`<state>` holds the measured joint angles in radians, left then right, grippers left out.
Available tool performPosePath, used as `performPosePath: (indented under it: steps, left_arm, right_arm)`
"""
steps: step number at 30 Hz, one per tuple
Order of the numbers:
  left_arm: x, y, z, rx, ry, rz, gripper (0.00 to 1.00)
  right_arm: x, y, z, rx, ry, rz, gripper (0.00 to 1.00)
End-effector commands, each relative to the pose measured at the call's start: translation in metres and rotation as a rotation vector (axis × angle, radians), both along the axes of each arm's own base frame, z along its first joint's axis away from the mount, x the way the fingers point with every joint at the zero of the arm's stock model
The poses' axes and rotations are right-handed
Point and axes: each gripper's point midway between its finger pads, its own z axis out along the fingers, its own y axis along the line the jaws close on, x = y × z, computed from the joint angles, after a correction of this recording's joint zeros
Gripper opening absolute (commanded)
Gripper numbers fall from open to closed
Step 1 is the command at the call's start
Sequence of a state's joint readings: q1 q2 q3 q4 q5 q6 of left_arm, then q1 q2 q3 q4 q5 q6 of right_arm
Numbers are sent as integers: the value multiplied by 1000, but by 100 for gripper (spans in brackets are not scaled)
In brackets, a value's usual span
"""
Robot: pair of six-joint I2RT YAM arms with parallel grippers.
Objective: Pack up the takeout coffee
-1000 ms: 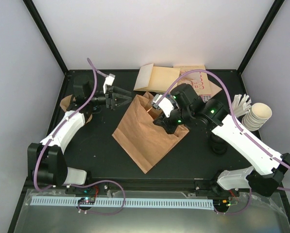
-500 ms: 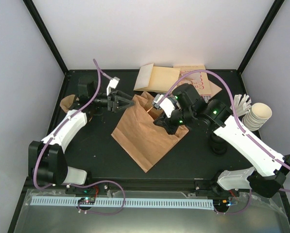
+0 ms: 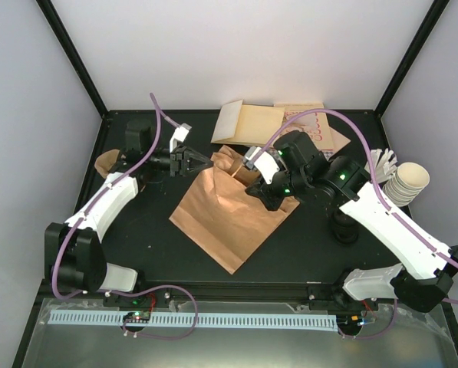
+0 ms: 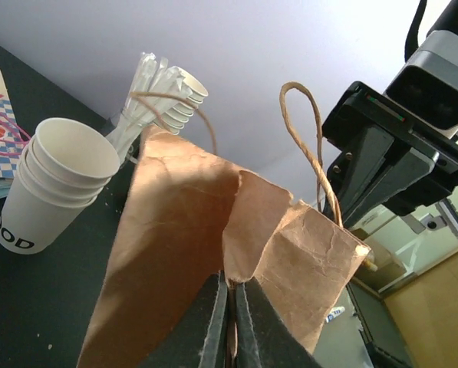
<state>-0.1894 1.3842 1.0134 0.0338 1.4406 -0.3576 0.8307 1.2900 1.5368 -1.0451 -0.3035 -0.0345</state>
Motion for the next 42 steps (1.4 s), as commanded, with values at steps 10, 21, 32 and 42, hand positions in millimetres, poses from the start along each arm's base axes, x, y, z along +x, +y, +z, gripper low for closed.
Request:
performPosePath:
  steps: [10, 21, 32, 42]
  left_arm:
    - [2, 6, 38, 2, -120, 77, 2]
    - [-29, 17, 73, 7, -263, 201, 2]
    - [-45, 59, 99, 45, -612, 689, 2]
    - [-56, 87, 125, 39, -870, 927, 2]
  right_arm:
    - [7, -39, 10, -53, -60, -196, 45]
    - [11, -40, 49, 143, -244, -210, 69]
    - [7, -43, 91, 381, -292, -273, 100]
    - [29, -27, 89, 411, -17, -467, 100]
